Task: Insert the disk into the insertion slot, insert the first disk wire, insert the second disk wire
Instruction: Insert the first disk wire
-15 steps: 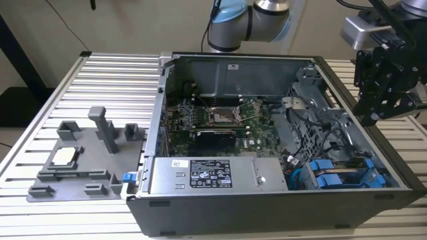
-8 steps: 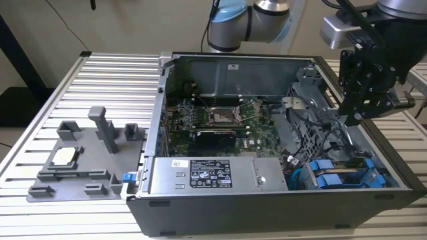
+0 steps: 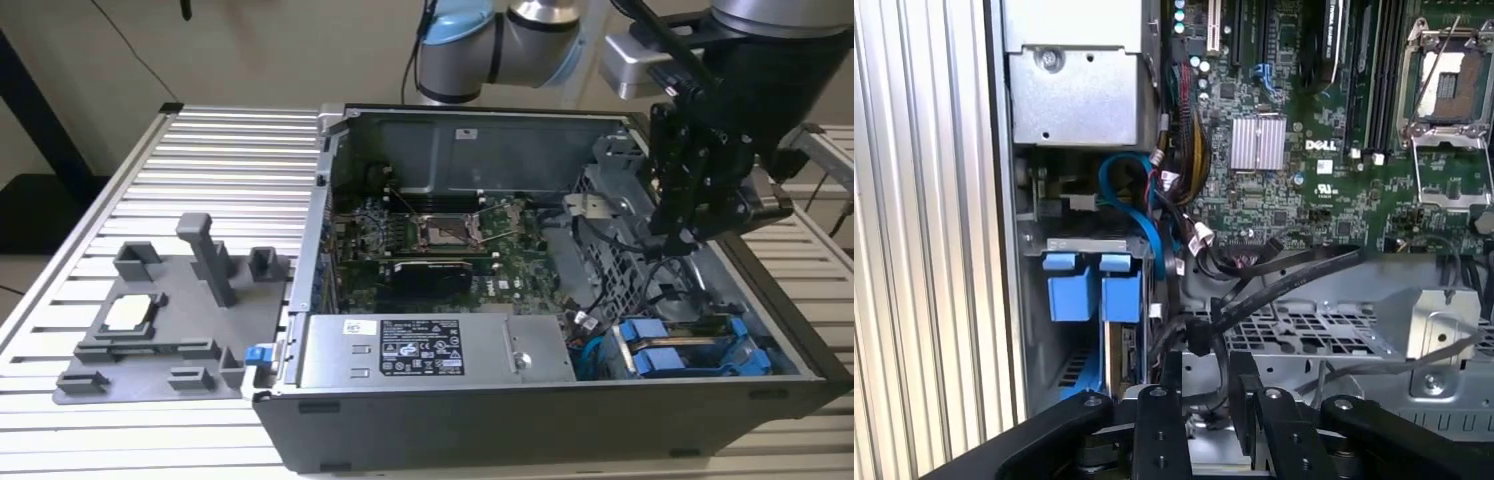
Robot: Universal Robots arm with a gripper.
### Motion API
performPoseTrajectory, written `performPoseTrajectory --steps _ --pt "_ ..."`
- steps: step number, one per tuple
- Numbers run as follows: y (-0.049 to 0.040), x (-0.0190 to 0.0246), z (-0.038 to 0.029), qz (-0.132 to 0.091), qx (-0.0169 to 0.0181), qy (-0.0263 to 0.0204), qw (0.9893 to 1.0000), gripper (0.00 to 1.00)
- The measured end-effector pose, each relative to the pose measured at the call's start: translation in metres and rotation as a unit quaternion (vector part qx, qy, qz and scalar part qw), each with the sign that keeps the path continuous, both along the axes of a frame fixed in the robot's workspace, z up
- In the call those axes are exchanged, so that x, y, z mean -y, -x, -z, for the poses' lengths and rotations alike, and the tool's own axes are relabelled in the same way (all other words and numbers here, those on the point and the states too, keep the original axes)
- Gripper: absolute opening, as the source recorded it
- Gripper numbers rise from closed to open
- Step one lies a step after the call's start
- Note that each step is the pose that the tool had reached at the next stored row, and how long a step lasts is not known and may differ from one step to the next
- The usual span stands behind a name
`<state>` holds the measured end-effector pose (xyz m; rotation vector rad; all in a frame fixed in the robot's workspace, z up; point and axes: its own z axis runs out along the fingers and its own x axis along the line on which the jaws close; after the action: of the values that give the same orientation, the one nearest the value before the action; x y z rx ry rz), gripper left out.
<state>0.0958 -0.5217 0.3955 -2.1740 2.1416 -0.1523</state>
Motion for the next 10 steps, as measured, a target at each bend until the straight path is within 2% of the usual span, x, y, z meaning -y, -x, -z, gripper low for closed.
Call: performPoseTrajectory --steps 5,10 --pt "0.0084 -0.0061 0.0019 -0.001 0.0 0.0157 0.9999 0.33" --pt "0.0139 -0.0106 0.0035 -0.002 0.0 0.0382 0.9993 0.33"
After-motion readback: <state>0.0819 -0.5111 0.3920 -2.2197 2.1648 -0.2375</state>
